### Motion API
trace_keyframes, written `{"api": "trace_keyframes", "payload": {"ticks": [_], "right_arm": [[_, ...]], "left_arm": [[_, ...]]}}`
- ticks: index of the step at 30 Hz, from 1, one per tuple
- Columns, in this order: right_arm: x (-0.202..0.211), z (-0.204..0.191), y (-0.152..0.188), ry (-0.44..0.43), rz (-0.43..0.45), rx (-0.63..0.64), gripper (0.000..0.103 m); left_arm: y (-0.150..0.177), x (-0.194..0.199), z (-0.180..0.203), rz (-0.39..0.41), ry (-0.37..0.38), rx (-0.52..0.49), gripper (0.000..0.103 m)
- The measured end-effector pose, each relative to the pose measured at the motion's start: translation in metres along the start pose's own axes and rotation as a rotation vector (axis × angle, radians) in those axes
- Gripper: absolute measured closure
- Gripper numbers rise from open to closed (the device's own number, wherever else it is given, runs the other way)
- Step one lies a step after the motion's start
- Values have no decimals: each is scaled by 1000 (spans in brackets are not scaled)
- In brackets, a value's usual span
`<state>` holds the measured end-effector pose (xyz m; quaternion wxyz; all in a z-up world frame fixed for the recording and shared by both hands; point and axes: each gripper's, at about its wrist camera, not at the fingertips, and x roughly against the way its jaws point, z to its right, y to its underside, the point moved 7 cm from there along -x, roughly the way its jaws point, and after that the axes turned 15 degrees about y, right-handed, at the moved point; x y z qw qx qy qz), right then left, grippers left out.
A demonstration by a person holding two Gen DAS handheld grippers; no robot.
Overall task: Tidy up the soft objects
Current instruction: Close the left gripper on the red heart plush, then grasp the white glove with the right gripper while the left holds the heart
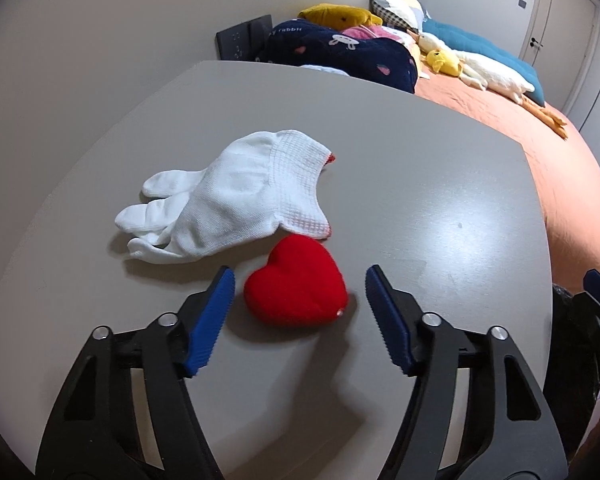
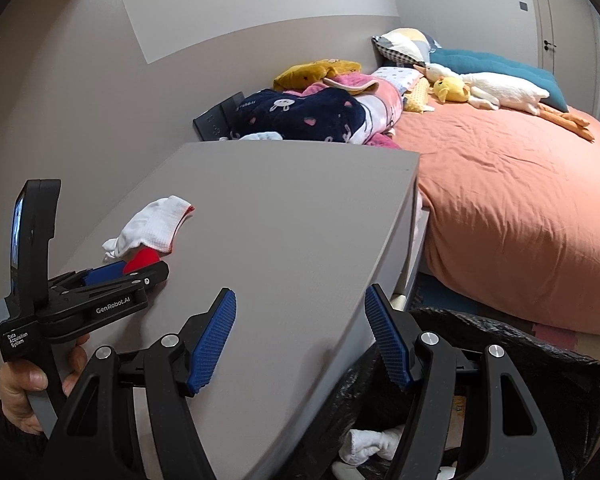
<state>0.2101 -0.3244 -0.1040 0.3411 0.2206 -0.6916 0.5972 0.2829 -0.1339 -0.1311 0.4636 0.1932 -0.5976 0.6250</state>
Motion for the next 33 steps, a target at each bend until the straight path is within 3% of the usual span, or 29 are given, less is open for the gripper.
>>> {"api": "trace_keyframes", "payload": {"ticks": [3,15,23,33], "right_arm": [[-2,-7,0,-6,-2,8,35],[-1,-25,-3,-21,1,36,35],[-8,-54,-8,-41,-8,70,35],[-16,-110,-13,-96,-26,137,35]], "left_arm": [[1,-2,-3,-12,13,4,53],[4,10,-10,23,33,19,54],[29,47,-39,52,-27,42,54],[28,85,-102,118,-119,139,54]]}}
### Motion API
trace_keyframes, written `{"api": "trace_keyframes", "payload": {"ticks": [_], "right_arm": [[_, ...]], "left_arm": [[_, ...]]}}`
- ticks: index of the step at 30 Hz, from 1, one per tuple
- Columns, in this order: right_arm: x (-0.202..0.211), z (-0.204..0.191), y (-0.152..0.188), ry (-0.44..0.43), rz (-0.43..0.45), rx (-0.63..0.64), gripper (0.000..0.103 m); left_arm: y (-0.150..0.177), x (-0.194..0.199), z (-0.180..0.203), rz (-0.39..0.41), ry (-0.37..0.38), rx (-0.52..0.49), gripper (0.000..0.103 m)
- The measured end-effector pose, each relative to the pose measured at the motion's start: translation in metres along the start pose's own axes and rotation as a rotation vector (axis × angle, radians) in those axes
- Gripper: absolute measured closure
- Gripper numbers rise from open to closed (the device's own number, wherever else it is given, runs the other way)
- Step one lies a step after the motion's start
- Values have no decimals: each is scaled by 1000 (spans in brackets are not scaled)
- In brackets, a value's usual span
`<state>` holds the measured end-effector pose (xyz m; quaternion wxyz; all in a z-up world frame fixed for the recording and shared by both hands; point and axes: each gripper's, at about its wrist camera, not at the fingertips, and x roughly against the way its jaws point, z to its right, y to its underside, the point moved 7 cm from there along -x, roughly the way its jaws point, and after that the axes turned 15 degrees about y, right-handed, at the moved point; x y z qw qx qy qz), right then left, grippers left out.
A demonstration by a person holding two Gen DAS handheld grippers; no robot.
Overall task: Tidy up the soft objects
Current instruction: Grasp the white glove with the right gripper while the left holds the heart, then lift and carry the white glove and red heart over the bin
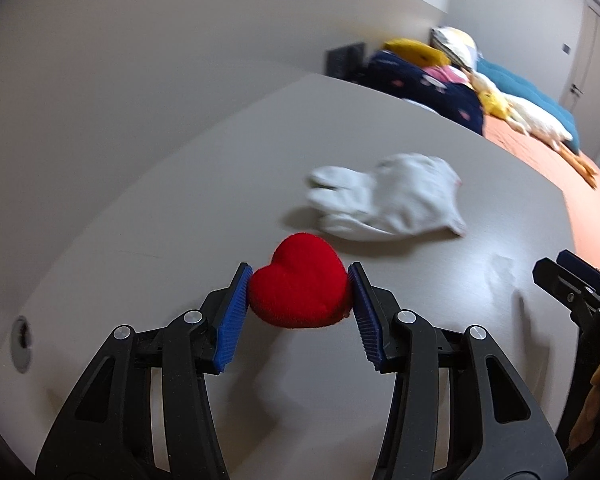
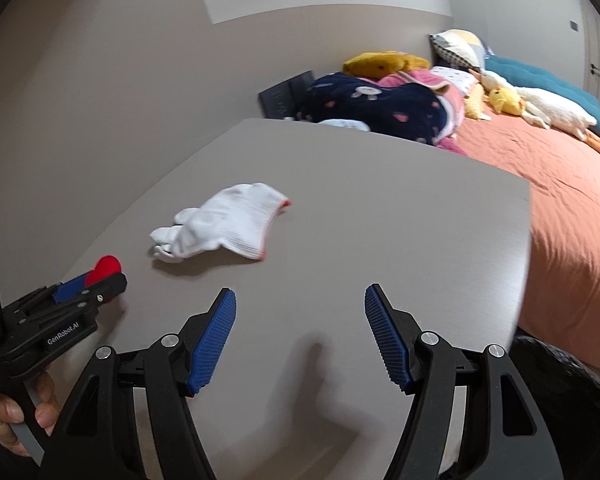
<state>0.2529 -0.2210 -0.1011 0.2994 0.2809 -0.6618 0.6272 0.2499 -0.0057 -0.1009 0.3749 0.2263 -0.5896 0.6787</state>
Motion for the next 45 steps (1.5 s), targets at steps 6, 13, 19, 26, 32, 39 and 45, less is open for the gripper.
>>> {"api": "trace_keyframes", "payload": {"ticks": [6,13,19,26,32,39,45], "right_arm": [[-11,-36,-10,-53,-27,28,35],[-27,-70,-27,-75,-46,32,35],[-49,-88,-35,-29,-68,69,35],[-67,-95,-29,27,-105,122,48],[-72,-97,-28,43,-102,155,94],[-60,-85,-25,-23,-85,102,96],[-43,-69,-22,-33,-82,85,96]], "left_arm": [[-3,9,-43,24,-58,79,54],[-1,17,-79,34,-117,163,54],[4,20,-101,39,-160,227,54],[7,20,-113,49,-195,266,54],[6,20,-108,54,-190,261,54],[9,27,-106,59,-162,264,54],[5,26,-87,58,-129,231,54]]}}
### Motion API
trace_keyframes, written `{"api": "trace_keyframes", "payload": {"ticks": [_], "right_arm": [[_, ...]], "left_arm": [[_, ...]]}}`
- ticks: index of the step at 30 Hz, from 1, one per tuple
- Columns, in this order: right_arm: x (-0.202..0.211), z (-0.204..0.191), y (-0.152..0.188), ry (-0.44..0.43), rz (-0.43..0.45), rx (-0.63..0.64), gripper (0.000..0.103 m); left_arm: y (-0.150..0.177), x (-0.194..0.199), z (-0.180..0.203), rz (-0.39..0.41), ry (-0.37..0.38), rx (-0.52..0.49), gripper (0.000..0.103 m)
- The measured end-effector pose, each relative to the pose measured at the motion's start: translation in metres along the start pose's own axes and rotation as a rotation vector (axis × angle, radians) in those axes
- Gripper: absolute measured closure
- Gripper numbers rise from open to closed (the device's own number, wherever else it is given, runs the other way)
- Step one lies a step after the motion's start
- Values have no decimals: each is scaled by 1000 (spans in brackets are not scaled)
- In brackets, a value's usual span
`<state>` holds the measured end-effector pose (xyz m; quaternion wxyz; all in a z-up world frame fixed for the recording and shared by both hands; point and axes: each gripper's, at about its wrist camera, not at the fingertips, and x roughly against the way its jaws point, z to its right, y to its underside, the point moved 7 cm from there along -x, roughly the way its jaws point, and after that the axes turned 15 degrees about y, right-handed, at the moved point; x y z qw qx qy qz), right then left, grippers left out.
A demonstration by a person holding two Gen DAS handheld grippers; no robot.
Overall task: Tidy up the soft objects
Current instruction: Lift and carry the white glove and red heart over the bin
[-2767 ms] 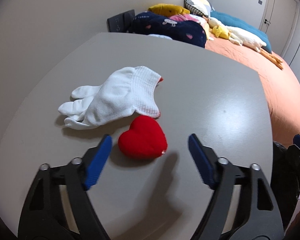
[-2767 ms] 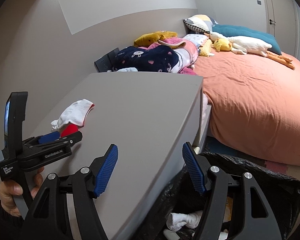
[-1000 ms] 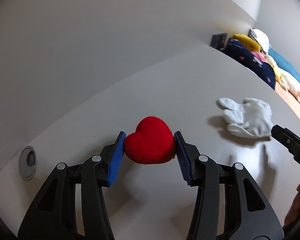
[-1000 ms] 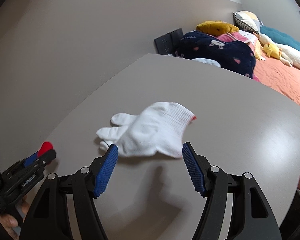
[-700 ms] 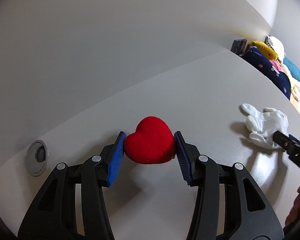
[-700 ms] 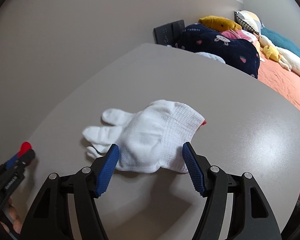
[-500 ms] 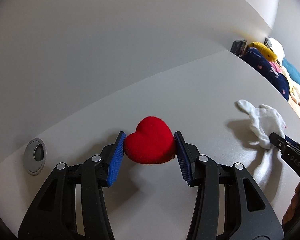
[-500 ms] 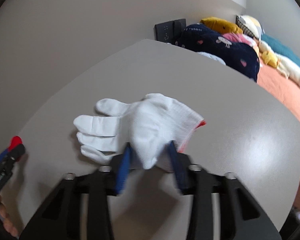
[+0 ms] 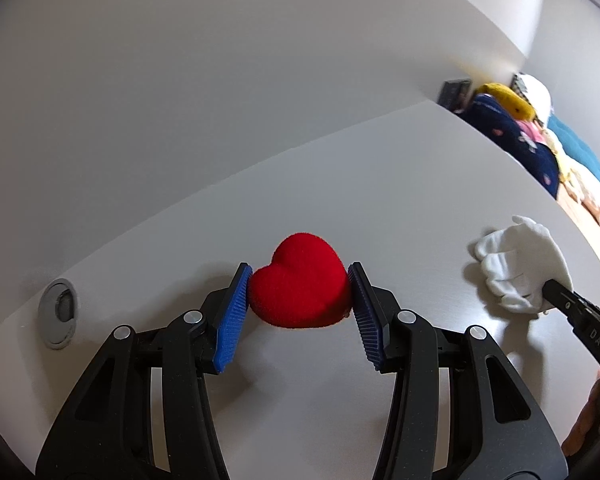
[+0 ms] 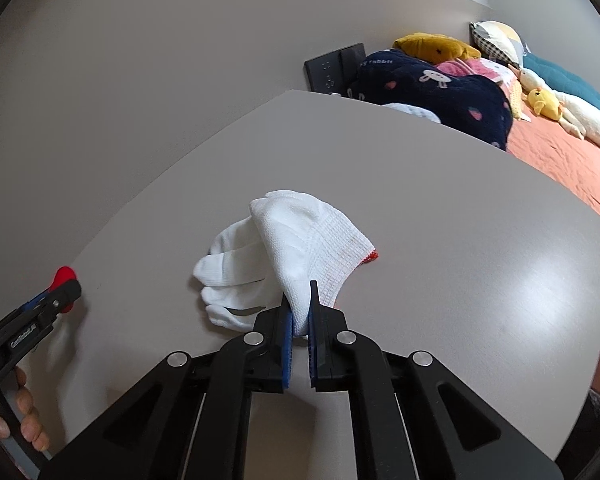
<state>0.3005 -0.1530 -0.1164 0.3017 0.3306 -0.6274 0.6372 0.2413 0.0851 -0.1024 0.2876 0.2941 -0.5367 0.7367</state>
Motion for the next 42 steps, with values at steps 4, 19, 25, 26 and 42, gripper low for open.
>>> {"api": "trace_keyframes", "payload": {"ticks": [4,19,25,26,42], "right_arm": [[14,12,4,6,11,-12,96],[82,61,27,-1,69,-69,96],[106,76,40,4,86,-82,96],[111,80,44,6,91,-85,96],[162,111,88,24,125,-120,96]], "left_arm": [[1,7,21,3,15,-46,54],[16,41,112,21,102,-185,54],[29,53,136,15,132,-210,54],[30,54,140,15,135,-213,54],[71,79,183,-8,196,-256,54]]}}
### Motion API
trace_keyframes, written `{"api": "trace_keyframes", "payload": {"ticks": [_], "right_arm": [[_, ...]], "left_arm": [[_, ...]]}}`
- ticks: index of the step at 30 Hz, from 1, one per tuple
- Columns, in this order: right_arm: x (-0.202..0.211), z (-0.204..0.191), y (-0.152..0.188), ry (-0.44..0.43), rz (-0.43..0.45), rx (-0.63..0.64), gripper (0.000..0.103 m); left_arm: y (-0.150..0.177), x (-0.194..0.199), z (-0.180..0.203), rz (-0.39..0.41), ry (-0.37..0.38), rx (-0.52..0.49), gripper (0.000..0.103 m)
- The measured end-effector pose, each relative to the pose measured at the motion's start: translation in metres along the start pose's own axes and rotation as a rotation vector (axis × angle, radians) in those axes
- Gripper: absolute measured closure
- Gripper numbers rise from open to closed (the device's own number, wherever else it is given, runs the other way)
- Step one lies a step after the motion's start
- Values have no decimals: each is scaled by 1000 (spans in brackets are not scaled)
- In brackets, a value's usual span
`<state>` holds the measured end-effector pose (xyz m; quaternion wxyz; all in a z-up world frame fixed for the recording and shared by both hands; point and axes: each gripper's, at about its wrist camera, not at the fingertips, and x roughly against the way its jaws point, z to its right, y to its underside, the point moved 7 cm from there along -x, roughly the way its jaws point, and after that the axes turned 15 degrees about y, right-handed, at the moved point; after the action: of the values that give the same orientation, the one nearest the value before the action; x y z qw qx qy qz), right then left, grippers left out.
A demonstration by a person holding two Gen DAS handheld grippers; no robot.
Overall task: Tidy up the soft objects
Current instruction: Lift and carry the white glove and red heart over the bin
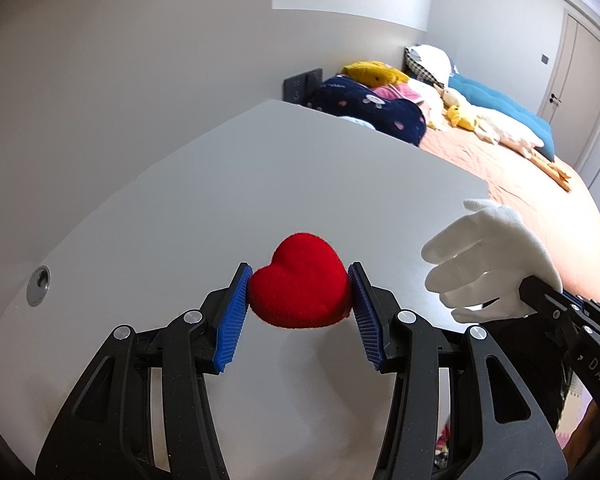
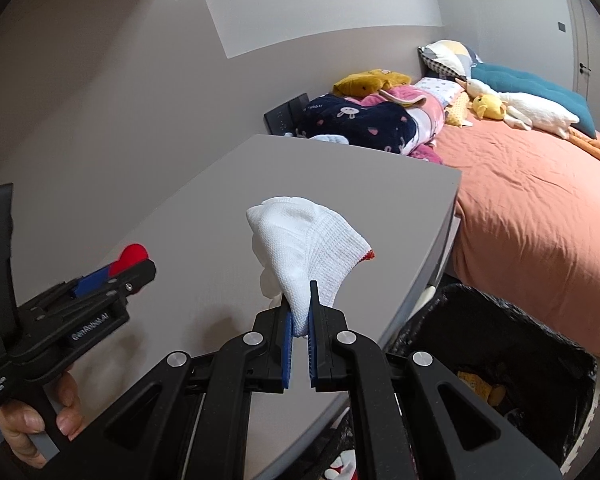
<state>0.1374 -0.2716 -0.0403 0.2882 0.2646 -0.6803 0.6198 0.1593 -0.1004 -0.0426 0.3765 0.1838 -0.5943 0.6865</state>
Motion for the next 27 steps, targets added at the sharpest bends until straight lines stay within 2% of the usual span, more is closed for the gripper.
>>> {"api": "trace_keyframes", "payload": {"ticks": [13,27], "right_arm": [[31,32,28,8,12,-42,96],[49,83,51,71,17,-105,96]], "left_arm": [[22,1,42,-22,49,-41,54],[33,-8,87,-47,111,-104,54]]}}
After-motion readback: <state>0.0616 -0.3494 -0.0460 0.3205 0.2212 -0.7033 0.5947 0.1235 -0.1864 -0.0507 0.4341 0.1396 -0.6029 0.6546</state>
